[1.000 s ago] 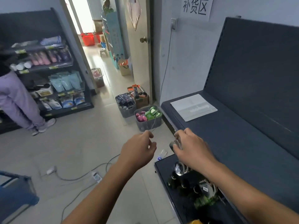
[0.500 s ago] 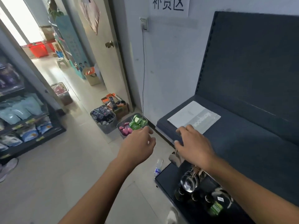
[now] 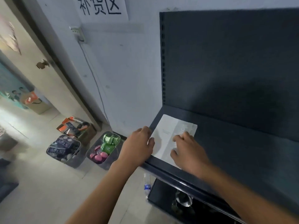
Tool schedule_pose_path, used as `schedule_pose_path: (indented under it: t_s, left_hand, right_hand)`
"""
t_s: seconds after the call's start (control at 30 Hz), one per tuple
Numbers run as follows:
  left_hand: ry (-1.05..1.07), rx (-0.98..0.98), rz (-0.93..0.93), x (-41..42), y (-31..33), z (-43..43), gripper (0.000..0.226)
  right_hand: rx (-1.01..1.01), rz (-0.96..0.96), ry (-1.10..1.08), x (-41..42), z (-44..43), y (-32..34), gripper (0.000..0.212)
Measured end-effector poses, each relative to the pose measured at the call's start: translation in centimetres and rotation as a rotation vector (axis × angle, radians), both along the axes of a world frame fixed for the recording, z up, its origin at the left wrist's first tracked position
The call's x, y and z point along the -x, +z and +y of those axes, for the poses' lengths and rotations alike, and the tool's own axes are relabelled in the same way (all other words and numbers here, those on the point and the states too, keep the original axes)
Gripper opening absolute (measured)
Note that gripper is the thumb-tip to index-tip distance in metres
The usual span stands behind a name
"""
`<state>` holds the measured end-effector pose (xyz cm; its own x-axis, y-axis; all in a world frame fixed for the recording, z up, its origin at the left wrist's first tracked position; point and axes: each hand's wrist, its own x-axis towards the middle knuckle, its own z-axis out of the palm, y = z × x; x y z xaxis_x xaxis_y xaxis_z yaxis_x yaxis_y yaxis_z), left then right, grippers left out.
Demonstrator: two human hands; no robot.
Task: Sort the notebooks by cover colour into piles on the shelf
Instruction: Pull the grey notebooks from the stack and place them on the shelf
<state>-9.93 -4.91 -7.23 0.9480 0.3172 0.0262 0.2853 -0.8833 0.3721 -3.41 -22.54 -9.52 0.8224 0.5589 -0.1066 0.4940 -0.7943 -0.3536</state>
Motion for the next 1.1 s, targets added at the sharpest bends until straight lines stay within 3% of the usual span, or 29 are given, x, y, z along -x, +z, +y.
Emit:
schedule_pose_path:
  t_s: [0.13, 0.4, 0.6, 0.73, 0.97, 1.1]
  left_hand:
    - [-0.080, -0.012, 0.046, -3.4, -1.4, 0.2, 0.032]
    - [-0.179, -0.025, 0.173, -6.9, -4.1, 1.1, 0.045]
    - [-0.203, 0.082, 0.203, -7.9, -4.7, 1.5, 0.042]
    - [-0.182, 0.134, 0.287, -8.5, -4.9, 1.8, 0.037]
    - [-0.163, 0.282, 0.416, -9.7, -5.1, 3.1, 0.027]
    - [-0.211, 0.274, 0.346, -9.8, -4.7, 2.7, 0.026]
  right_hand:
    - [0.011, 0.111, -0.197, -1.3, -0.7, -0.2, 0.035]
    - [-0.270, 0.415, -0.612, -1.6, 0.0, -1.1, 0.063]
    - [-0.448, 0.432, -0.817, -1.8, 1.8, -1.8, 0.040]
    - [-0.419, 0.399, -0.888, -2.0, 2.6, -2.0, 0.027]
    - [-0.364, 0.412, -0.912, -2.0, 3.0, -1.7, 0.028]
    - [-0.358, 0.445, -0.927, -2.0, 2.9, -1.9, 0.025]
